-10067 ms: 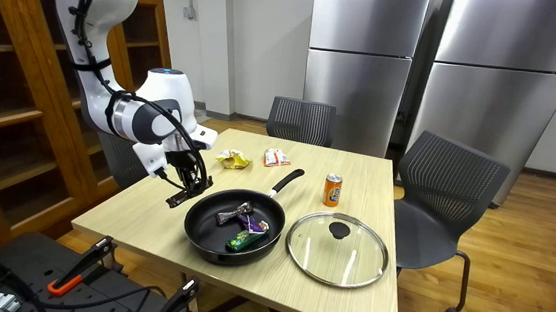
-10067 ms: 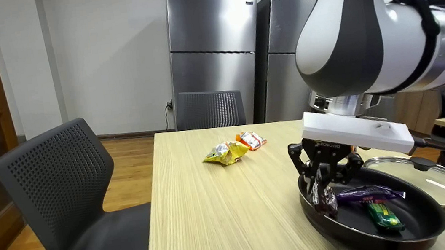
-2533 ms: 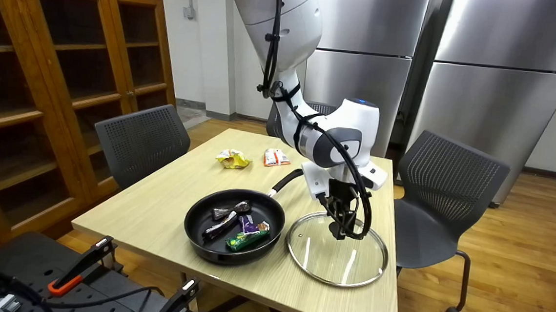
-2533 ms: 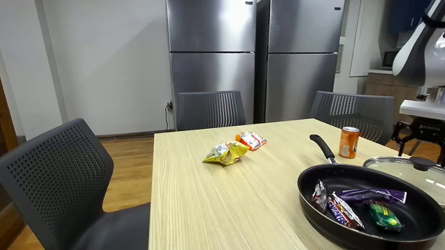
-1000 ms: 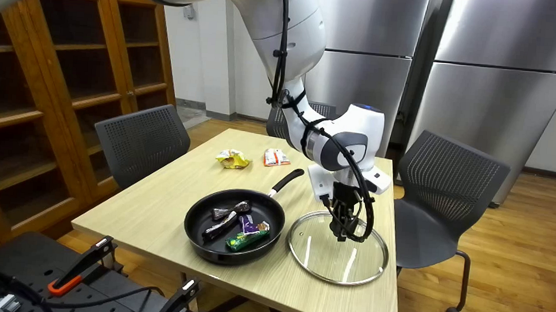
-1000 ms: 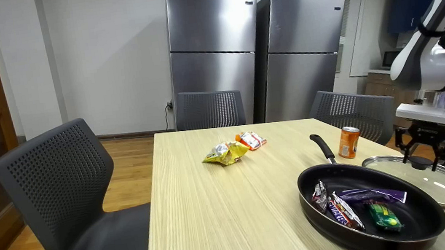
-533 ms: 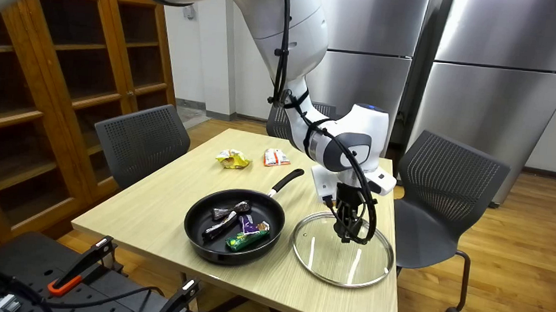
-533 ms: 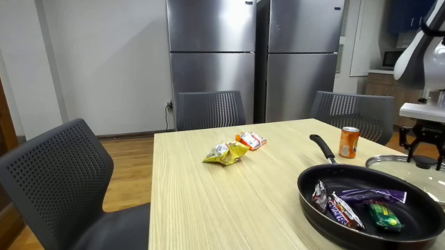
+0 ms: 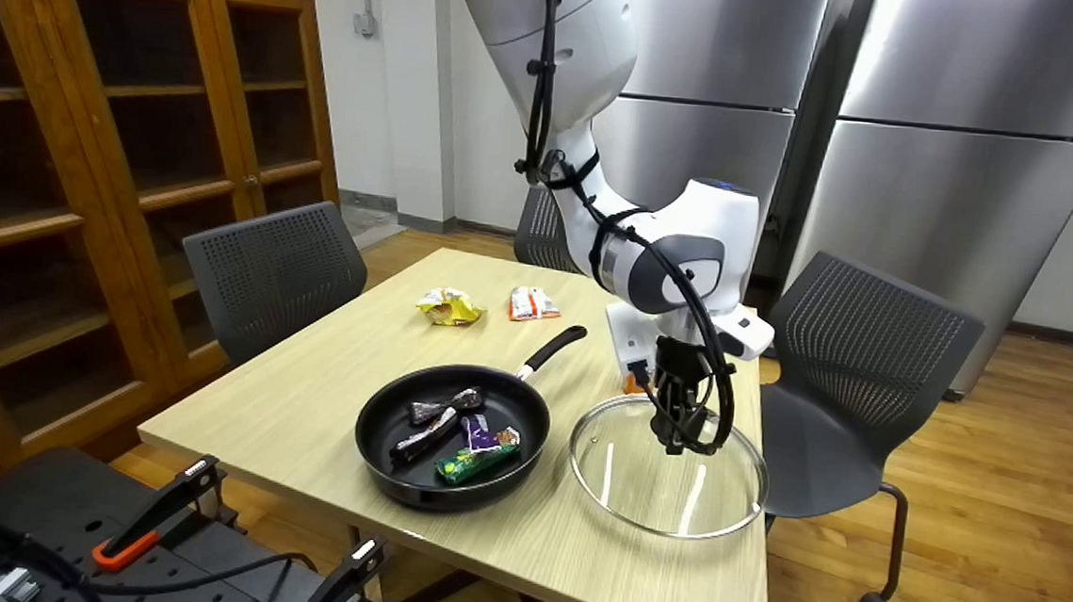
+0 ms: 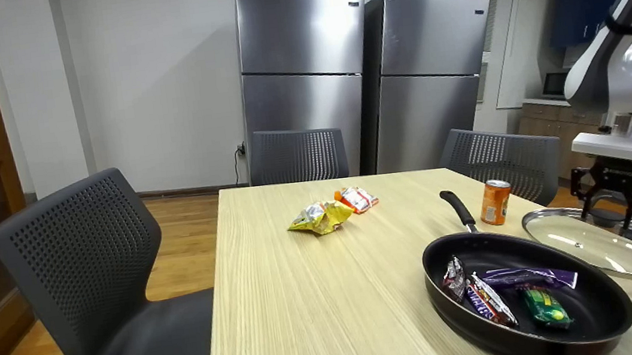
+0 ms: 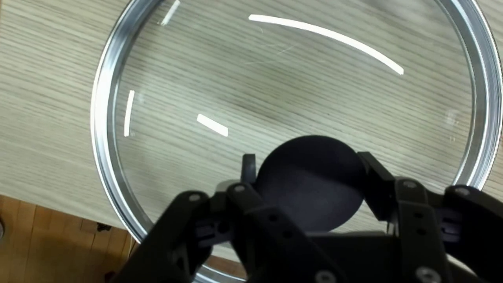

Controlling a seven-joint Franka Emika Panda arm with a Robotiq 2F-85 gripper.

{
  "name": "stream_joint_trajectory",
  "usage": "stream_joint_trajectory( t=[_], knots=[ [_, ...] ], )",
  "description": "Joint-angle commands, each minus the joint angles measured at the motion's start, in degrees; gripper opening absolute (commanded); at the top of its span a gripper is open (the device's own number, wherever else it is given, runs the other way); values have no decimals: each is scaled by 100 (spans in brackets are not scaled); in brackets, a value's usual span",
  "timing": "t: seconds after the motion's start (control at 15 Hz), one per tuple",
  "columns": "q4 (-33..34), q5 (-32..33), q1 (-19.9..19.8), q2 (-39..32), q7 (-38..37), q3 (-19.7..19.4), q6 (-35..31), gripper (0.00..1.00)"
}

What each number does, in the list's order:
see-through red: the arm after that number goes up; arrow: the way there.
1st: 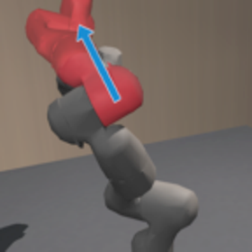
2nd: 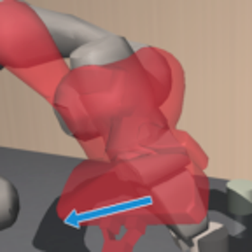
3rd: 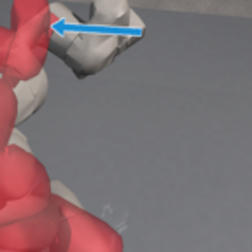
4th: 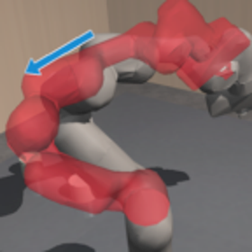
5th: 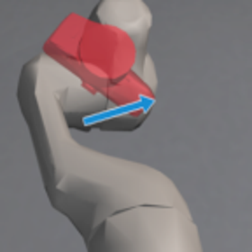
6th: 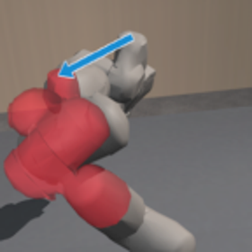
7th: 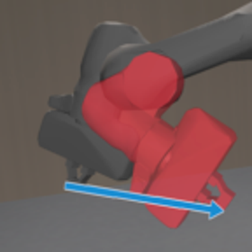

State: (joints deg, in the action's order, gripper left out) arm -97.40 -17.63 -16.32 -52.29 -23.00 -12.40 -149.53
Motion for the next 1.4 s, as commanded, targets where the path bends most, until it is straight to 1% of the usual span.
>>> stream_joint_trajectory(
  t=[0.0, 0.4, 0.67, 1.33],
  knots=[
    [-617, -31, 130, 715, -73, -134, -86, 39],
    [-1217, 90, 409, 1229, -155, -350, -311, 39],
    [-1722, 163, 731, 1581, -238, -505, -545, 39],
    [-2972, 538, 1812, 2386, -721, -862, -1212, 39]
  ],
)
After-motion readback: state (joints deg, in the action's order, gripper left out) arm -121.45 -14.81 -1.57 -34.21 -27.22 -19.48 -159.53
